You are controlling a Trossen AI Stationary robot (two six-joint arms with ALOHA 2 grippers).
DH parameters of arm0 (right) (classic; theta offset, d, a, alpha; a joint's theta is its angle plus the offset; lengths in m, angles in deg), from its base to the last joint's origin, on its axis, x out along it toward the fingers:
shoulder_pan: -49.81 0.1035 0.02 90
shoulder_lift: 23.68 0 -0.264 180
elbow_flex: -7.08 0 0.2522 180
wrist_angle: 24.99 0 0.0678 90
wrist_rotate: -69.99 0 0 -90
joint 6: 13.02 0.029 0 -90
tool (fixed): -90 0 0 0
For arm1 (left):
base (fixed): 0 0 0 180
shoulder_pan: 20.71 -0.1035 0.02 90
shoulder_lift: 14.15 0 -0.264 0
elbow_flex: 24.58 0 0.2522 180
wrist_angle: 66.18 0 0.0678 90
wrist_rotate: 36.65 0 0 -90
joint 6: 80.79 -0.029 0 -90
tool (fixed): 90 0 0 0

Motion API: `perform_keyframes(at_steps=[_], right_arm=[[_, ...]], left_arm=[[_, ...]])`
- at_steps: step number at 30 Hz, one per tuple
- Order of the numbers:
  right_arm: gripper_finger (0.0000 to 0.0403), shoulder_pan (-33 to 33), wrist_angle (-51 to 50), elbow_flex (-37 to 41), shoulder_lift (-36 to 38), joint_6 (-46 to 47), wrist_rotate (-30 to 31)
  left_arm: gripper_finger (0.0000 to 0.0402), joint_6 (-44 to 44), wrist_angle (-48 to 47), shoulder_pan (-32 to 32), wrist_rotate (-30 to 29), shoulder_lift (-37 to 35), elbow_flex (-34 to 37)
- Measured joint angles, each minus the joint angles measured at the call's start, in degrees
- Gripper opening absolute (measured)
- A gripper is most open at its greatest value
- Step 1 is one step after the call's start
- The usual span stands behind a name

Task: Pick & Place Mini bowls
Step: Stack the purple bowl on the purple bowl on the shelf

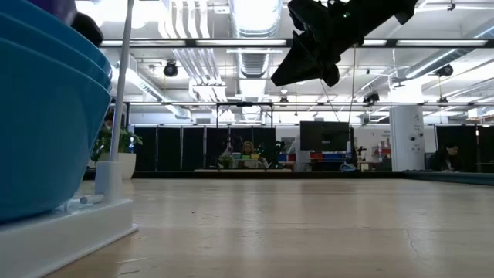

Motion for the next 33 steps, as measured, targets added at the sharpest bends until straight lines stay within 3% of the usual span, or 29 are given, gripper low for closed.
perform_keyframes(at_steps=[6,11,19,33], right_arm=[[0.0059,0.0,0.0,0.0,0.0,0.02,0.0],[0.0059,0.0,0.0,0.0,0.0,0.02,0.0],[0.0059,0.0,-0.02,0.0,0.0,0.0,0.0],[0.0059,0.01,-0.02,0.0,0.0,-2.37,0.0]], left_arm=[[0.0,3.73,5.29,11.51,-4.66,5.14,0.0],[0.0,7.7,10.5,16.77,-5.36,10.52,0.0],[0.0,8.11,19.31,19.18,-3.19,18.29,0.0],[0.0,8.3,21.85,20.65,0.38,26.45,0.0]])
